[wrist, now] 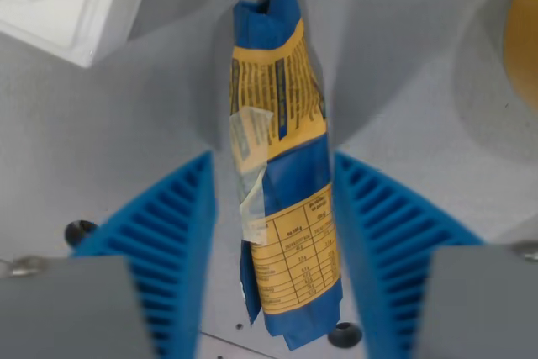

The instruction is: Pick up the blue bag

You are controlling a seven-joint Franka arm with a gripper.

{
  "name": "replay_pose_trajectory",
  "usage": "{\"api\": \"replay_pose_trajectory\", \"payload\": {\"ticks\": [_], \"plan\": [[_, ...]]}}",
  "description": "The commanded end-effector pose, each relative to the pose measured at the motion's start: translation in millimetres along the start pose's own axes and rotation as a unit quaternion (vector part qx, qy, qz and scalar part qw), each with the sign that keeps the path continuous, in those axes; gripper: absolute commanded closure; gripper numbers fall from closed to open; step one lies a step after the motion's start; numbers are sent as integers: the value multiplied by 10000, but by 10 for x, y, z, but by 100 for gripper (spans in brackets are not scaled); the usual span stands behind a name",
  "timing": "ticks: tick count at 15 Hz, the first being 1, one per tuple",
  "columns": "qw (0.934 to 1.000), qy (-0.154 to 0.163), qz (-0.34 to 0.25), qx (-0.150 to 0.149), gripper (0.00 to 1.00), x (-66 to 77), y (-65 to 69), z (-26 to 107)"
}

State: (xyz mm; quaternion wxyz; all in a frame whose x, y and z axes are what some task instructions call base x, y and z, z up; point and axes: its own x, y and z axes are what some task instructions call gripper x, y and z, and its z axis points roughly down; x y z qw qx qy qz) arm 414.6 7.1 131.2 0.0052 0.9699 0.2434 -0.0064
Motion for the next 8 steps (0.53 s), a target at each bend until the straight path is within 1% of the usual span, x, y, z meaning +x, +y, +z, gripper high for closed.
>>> {"api": "replay_pose_trajectory", "payload": {"ticks": [1,7,8], "plan": [[9991,273,-44,-335,100,-19,-28,-14],[9991,273,-44,-335,100,-19,-28,-14],[9991,270,-45,-333,100,-32,-27,-64]]}}
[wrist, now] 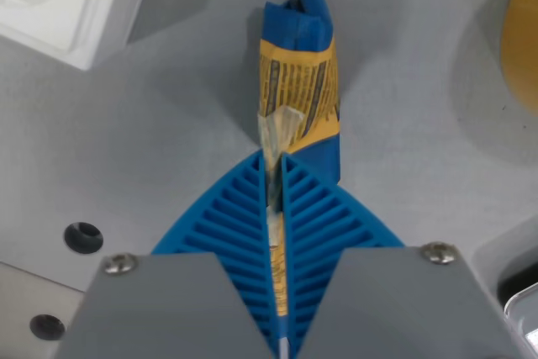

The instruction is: Pick up the blue bag

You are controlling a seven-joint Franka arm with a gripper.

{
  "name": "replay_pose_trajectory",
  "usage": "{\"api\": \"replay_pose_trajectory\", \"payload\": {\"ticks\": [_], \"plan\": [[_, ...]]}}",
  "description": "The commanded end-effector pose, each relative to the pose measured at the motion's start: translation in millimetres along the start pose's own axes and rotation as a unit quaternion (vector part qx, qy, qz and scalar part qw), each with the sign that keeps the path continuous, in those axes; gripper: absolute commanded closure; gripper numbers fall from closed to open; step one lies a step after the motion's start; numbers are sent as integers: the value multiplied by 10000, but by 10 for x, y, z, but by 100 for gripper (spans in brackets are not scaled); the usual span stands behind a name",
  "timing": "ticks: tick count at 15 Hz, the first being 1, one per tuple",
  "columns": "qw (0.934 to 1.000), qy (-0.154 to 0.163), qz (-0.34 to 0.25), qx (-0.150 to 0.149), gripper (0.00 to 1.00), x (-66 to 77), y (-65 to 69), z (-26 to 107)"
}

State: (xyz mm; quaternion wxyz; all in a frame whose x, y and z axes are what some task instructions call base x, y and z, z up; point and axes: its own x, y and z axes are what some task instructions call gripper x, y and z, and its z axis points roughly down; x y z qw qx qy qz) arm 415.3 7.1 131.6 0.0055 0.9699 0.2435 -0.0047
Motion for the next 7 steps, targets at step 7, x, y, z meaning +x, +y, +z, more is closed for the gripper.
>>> {"api": "replay_pose_trajectory", "payload": {"ticks": [7], "plan": [[9995,161,-43,-270,100,-130,-43,-406]]}}
